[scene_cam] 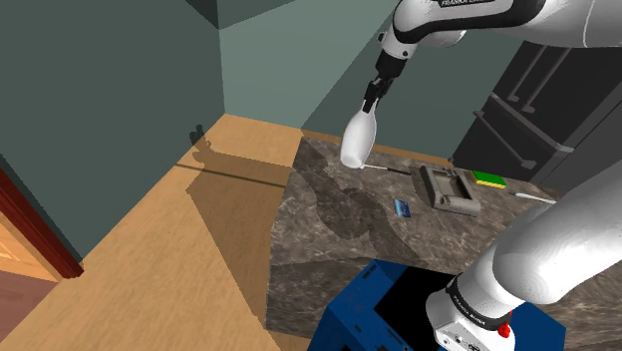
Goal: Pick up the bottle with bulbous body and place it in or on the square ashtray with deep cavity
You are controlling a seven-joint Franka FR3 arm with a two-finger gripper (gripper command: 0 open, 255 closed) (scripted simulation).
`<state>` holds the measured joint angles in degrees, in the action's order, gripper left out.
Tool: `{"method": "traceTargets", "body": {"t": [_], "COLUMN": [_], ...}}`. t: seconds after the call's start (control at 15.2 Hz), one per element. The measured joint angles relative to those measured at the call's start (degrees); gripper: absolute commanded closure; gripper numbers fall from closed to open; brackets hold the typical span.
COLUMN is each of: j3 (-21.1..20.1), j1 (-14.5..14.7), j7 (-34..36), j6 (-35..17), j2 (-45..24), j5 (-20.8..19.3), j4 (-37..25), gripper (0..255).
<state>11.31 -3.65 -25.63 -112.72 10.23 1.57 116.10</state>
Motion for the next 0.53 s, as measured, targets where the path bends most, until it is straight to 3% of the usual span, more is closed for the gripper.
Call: {"method": "traceTargets", "body": {"t": [0.53], "j3": [4.2], "j1": [-3.1], "j7": [-6.4], "j6": [4.4], "j2": [5.3], "j5": [-1.4], "j4": [1.0], "gripper": [255]}}
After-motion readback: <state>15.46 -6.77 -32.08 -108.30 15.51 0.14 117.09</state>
